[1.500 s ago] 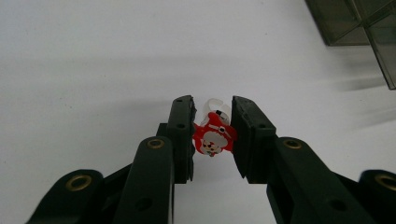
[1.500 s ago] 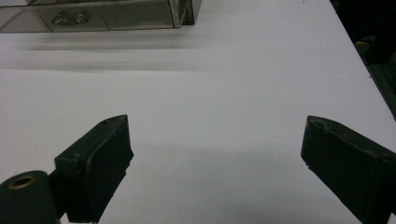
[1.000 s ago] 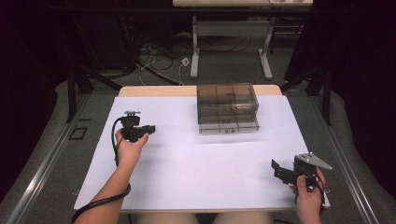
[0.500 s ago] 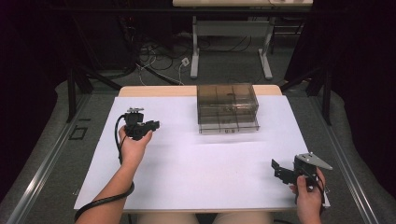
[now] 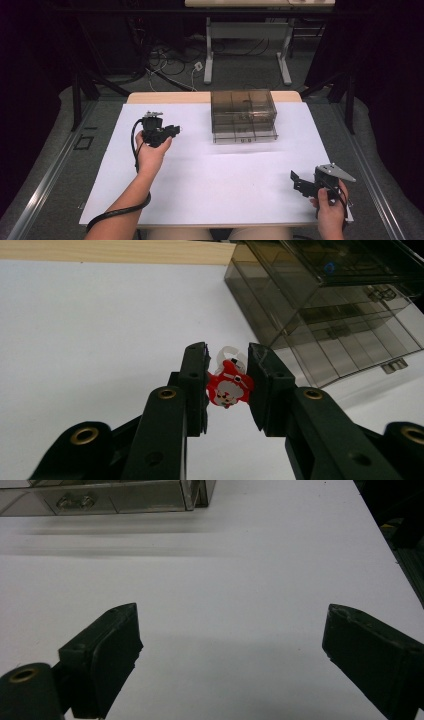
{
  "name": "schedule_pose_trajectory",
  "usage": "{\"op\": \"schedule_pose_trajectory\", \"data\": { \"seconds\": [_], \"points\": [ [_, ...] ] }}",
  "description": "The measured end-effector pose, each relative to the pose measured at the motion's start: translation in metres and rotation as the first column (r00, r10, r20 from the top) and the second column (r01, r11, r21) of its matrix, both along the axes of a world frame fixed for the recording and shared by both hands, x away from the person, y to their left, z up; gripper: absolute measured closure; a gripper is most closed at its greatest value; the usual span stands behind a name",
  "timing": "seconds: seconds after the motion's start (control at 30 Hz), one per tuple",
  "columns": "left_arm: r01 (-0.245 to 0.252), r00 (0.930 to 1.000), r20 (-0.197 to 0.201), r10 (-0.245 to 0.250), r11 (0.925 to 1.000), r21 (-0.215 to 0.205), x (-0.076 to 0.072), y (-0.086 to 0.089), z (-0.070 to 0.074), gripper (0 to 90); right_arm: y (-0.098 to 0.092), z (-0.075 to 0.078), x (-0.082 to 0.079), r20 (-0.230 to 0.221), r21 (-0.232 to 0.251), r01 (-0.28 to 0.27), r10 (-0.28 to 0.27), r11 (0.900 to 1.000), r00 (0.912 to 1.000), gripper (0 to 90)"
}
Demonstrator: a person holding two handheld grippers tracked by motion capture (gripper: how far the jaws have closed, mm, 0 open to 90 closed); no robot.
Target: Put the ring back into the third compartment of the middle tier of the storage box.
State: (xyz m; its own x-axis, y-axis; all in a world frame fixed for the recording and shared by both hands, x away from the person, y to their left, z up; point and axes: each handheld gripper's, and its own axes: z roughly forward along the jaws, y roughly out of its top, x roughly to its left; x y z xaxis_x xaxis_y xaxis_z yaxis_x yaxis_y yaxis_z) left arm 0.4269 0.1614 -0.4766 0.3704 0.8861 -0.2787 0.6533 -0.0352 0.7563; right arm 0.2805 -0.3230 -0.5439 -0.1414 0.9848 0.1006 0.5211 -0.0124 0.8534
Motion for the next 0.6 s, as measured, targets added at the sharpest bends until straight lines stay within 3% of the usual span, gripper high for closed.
{"op": "schedule_pose_trajectory", "data": {
  "seconds": [0.6],
  "points": [
    [0.052,0.9986,0.012,-0.052,0.9986,-0.007,0.007,-0.03,0.015,69.9,0.0,0.0,0.0,-0.006,0.001,0.001,-0.001,1.0,1.0,8.3]
  ]
}}
